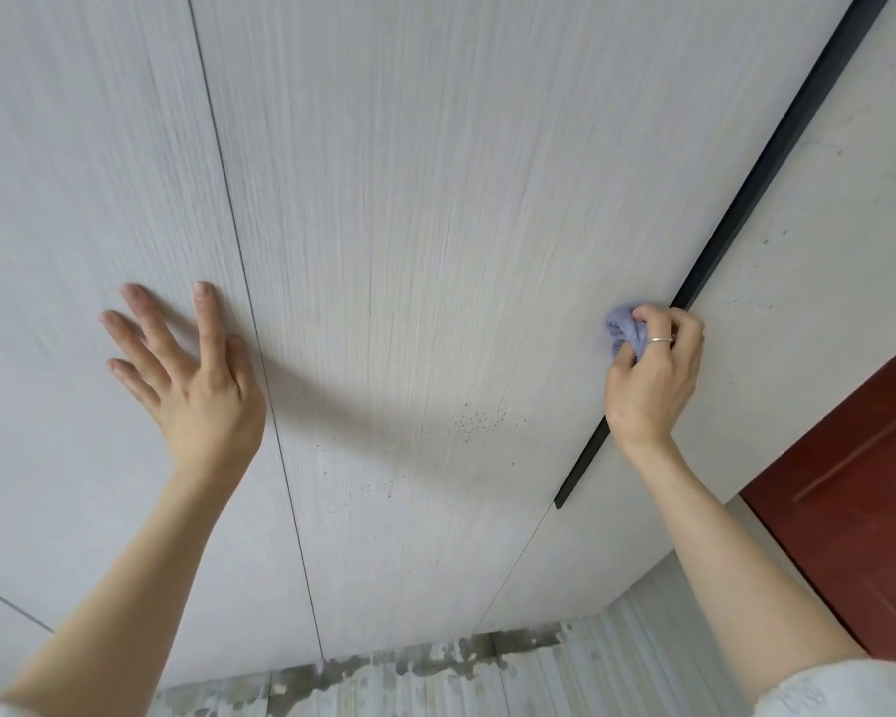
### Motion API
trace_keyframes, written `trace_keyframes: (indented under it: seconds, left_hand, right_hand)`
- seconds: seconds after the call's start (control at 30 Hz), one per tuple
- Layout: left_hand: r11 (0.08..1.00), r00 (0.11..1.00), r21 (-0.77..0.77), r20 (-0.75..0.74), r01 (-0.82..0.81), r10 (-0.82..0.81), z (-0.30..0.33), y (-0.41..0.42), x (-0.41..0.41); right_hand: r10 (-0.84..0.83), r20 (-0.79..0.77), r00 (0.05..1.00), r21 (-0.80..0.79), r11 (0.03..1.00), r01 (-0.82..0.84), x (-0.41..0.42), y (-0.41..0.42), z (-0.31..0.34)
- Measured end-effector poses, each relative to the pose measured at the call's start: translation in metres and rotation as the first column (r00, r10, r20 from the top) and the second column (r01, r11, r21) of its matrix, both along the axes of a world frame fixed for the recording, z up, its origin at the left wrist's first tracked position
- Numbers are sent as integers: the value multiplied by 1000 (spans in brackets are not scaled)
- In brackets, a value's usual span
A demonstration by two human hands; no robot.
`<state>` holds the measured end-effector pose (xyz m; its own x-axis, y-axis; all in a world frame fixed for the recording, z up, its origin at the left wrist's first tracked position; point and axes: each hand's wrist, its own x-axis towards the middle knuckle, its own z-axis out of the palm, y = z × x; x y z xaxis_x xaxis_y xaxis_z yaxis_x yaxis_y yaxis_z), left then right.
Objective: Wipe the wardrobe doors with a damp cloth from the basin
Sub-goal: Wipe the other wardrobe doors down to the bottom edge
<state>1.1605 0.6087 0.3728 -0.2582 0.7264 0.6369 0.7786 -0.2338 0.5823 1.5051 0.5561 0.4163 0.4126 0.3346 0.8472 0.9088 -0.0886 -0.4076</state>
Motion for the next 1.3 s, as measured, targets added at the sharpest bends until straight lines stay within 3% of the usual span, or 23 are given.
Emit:
trace_keyframes:
  seconds: [0.13, 0.23, 0.3, 0.43, 0.57, 0.67, 0.73, 0.8, 0.83, 0.87, 0.9, 0.93, 0.97, 1.03, 1.07, 1.1, 1.17, 1.23, 1.3]
  left_hand:
    - [997, 991, -72, 130, -1, 10, -23, -11, 16]
    - [998, 991, -49, 127, -27, 33, -37, -6, 20]
    - [999, 995, -34, 96, -27, 30, -45, -1, 16]
    - [998, 998, -15, 29, -54, 54, -59, -1, 11]
    - [997, 998, 53, 22, -52, 51, -64, 5, 16]
    - [993, 998, 99, -4, -62, 63, -74, 8, 13]
    - [988, 997, 138, -43, -64, 70, -80, 11, 9]
    - [981, 994, 185, -86, -53, 70, -89, 17, 4]
    - [976, 993, 211, -96, -53, 74, -91, 20, 1]
    - [970, 990, 236, -115, -56, 85, -94, 23, -2]
    - [966, 987, 254, -137, -47, 84, -95, 25, -4]
    - [965, 984, 261, -156, -38, 81, -93, 28, -6]
    - [955, 982, 295, -167, -33, 85, -98, 30, -7]
    - [945, 978, 326, -180, -39, 102, -104, 33, -7]
    - [940, 977, 337, -181, -47, 113, -108, 36, -7]
    - [939, 976, 340, -180, -54, 121, -111, 37, -5]
    - [932, 973, 356, -180, -70, 142, -122, 37, -5]
    - [931, 970, 358, -189, -77, 153, -132, 37, -5]
    - [929, 965, 362, -204, -83, 166, -139, 37, -5]
  right_hand:
    - [54, 88, 995, -189, 981, -36, 0, -12, -71]
    - [144, 32, 989, -472, 875, -112, -1, -25, -128]
    - [173, 6, 985, -507, 850, -146, -1, -28, -142]
    - [235, 44, 971, -211, 952, -221, 8, -13, -107]
    - [264, 80, 961, 124, 954, -273, 7, 15, -72]
    - [299, 192, 935, 147, 933, -328, -4, 22, -108]
    - [399, 394, 828, -10, 903, -430, -9, 18, -156]
    - [466, 702, 538, -228, 863, -450, -7, 16, -197]
    - [477, 784, 397, -298, 850, -434, -3, 18, -200]
    - [457, 827, 327, -302, 852, -429, 1, 21, -199]
    - [441, 829, 345, -275, 858, -434, 3, 24, -190]
    - [400, 811, 428, -193, 872, -450, 5, 28, -176]
    - [340, 747, 572, -60, 890, -451, 6, 31, -167]
    - [307, 422, 853, 200, 886, -418, 1, 35, -137]
    - [331, 252, 909, 286, 872, -397, -3, 37, -124]
    - [353, 130, 927, 349, 859, -376, -8, 38, -116]
    - [322, 120, 939, 400, 850, -342, -23, 41, -125]
    - [329, 325, 887, 289, 858, -424, -40, 41, -157]
    - [321, 672, 668, 72, 869, -490, -49, 36, -194]
